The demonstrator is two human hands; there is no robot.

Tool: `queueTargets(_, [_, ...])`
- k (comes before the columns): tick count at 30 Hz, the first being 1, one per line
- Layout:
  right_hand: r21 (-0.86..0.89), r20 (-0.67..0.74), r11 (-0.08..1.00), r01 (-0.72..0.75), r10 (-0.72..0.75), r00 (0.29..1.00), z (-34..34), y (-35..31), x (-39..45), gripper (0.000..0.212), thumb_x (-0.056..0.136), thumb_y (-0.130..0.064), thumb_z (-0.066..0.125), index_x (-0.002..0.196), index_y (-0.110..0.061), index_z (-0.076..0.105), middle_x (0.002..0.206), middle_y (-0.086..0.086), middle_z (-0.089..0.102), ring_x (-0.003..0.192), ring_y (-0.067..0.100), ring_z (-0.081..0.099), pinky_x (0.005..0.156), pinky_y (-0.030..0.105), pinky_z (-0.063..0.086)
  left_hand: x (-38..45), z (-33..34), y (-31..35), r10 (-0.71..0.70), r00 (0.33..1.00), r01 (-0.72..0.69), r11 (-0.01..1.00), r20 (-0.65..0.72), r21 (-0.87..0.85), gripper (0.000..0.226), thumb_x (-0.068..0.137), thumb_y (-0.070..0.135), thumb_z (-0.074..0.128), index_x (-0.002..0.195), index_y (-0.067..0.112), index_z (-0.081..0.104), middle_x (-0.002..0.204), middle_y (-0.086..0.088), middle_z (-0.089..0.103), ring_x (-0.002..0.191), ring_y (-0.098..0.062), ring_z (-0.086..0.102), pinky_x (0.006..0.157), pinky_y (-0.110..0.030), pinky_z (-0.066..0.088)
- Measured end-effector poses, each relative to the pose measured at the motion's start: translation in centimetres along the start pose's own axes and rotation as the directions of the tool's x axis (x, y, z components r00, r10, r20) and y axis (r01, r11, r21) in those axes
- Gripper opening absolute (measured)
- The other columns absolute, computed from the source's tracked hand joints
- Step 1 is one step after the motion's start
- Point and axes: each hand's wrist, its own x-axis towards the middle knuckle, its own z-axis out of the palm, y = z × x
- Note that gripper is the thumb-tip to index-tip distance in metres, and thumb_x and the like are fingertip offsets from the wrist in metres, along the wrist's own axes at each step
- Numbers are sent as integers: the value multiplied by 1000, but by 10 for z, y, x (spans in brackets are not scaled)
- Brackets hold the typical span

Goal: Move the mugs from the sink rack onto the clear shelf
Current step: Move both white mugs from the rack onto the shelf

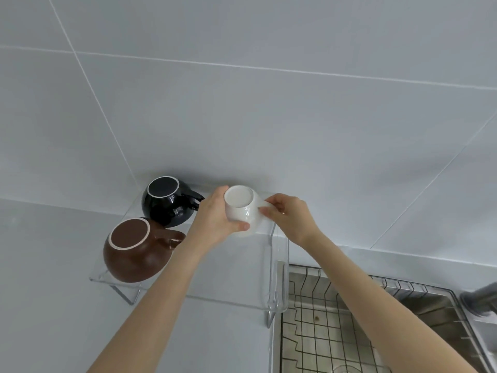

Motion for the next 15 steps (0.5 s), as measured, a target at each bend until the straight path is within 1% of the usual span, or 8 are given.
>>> queueTargets(2, [-61,-2,998,29,-29,1000,2,2,0,13,86,-17,57,91,-6,63,88,11,66,82,23,56,60,8,38,0,1,0,-5,1000,5,1000,4,10,73,55,17,83,117,11,45,116,-5,57,107,-22,50,80,-26,35])
queueTargets(4, [-120,4,991,54,-54,999,4,2,-1,17,88,-16,54,94,-3,62,74,4,59,75,22,50,57,8,38,0,2,-1,-10,1000,9,1000,7,27,72,55,17,83,116,11,45,117,-6,58,107,-23,50,81,-27,37])
queueTargets(6, [-158,3,984,78,-78,997,5,2,-2,19,89,-16,52,96,-1,61,67,0,53,73,23,46,57,15,37,0,3,0,-14,1000,14,999,10,33,72,56,17,82,117,11,44,118,-6,57,109,-25,49,82,-27,36])
queueTargets(8, [-164,12,982,94,-93,996,6,2,-3,20,89,-15,51,99,-1,61,77,7,59,79,28,51,59,21,35,-1,3,-1,-20,1000,19,999,13,34,73,57,16,81,119,12,43,120,-6,56,111,-25,48,81,-27,34])
queueTargets(9, [-157,19,983,95,-93,996,5,3,-4,20,89,-14,51,102,-2,60,85,11,62,84,29,55,64,23,36,-1,3,-1,-23,1000,23,999,15,34,73,58,16,81,120,12,42,121,-5,55,112,-25,47,81,-26,34])
queueTargets(12, [-112,11,990,80,-80,997,2,3,-8,27,89,-8,49,116,-7,56,112,13,65,105,25,58,87,21,41,0,5,-2,-21,1000,20,998,18,65,75,59,17,80,122,12,40,125,-6,53,115,-25,46,81,-25,32])
queueTargets(13, [-92,-2,993,77,-78,997,-1,3,-10,31,89,-7,49,119,-8,54,118,12,63,111,23,56,94,23,41,-1,6,-3,-9,1000,7,995,12,99,77,60,16,80,125,11,37,130,-7,49,119,-26,44,84,-25,32])
queueTargets(15, [-49,-48,995,82,-84,995,-12,3,-18,34,89,-6,49,123,-9,51,121,12,61,114,21,56,100,26,42,-5,10,2,48,999,-44,978,-14,203,85,64,14,77,133,7,27,145,-12,32,134,-26,29,102,-27,26])
